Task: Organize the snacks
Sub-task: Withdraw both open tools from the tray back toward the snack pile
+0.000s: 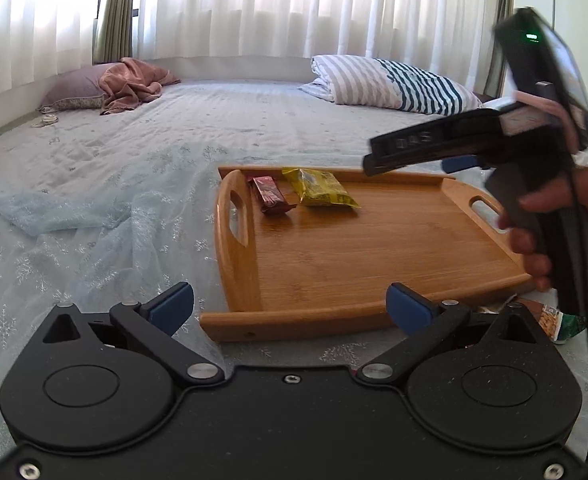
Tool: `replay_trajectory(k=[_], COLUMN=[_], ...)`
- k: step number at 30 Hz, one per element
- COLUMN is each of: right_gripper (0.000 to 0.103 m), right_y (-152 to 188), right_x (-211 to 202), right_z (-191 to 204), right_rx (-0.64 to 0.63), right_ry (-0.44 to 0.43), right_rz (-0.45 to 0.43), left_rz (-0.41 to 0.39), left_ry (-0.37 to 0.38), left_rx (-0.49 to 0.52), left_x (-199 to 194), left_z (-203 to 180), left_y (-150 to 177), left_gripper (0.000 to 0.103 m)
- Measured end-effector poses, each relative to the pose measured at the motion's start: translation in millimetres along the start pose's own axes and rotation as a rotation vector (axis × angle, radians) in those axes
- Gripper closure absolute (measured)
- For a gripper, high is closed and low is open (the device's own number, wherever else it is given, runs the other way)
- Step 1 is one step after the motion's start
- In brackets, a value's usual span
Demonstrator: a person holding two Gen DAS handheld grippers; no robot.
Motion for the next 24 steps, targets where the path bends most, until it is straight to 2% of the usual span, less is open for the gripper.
replay_trajectory(k=[5, 11, 20, 24], right_gripper=[0.0, 0.0, 0.0, 0.0], right_y=[28.6, 64.5, 90.9, 104.5], right_x=[-31.0, -60.3, -100.7, -114.0], right_z=[-16.0, -31.6, -38.7, -42.0], right_rx=[-0.01, 0.01, 0.005, -0.007], right_ry=[0.02, 0.01, -0.025, -0.014], right_rz=[-0.016, -0.005, -0.028, -0.025], left_rz=[0.005, -0.001, 0.006, 0.002], left_ry=[-0.027, -0.021, -0.049, -0.06], left_rx=[0.019, 0.02, 0.051, 0.075], left_x=[0.8, -5.5, -12.0, -15.5], left_z=[-4.3, -8.8, -15.2, -20.1], left_y=[4.7, 6.2, 13.5, 17.5], left_gripper=[0.0, 0.0, 0.0, 0.0])
Point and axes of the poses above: each gripper's, at about its wrist camera, not at the fingertips, and x roughly the way its jaws point, z to its left, y to its underside, the point moved 10 cm from there along x, roughly the way its jaws point, and after that the axes turned 7 degrees about -x, right-handed, at the moved point
